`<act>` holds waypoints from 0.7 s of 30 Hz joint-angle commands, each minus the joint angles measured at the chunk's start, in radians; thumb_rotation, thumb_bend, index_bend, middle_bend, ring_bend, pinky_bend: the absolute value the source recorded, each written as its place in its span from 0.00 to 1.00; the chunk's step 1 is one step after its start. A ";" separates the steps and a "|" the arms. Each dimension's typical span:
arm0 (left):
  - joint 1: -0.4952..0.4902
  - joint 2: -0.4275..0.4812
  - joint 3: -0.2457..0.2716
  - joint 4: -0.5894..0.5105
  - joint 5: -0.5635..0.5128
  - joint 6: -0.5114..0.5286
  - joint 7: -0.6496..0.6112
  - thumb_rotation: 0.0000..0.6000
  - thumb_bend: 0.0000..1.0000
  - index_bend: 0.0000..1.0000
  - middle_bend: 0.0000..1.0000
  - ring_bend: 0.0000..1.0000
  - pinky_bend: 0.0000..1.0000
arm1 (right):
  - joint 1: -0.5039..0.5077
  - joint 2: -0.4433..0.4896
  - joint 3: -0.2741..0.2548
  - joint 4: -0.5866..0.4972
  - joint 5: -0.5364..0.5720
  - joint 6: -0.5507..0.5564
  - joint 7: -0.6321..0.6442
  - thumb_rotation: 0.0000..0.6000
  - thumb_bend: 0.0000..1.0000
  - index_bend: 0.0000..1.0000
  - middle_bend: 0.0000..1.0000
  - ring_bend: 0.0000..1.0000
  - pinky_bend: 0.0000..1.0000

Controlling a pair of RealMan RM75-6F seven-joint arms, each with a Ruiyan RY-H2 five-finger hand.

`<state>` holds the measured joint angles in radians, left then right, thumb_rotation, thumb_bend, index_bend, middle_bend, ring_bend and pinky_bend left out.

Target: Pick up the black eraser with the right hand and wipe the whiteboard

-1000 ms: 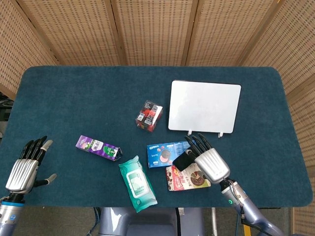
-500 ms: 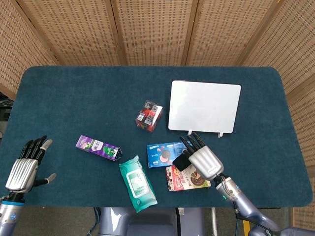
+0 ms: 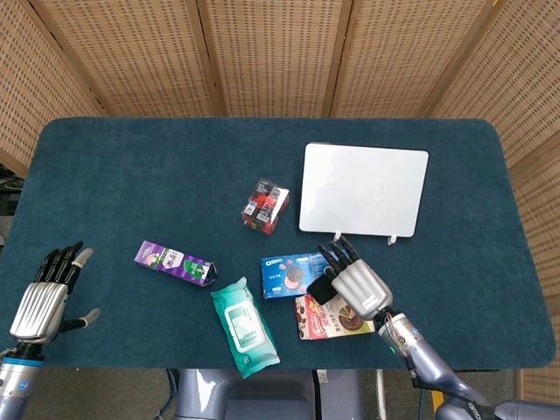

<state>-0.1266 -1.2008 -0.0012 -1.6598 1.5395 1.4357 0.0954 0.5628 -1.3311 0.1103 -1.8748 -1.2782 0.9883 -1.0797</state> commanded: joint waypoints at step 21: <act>-0.001 -0.002 -0.001 0.002 -0.004 -0.002 0.002 1.00 0.18 0.00 0.00 0.00 0.00 | 0.069 -0.037 -0.011 -0.023 0.061 0.027 -0.019 1.00 0.00 0.31 0.00 0.00 0.00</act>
<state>-0.1276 -1.2030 -0.0018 -1.6575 1.5351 1.4337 0.0978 0.6291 -1.3664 0.1002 -1.8987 -1.2197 1.0161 -1.0977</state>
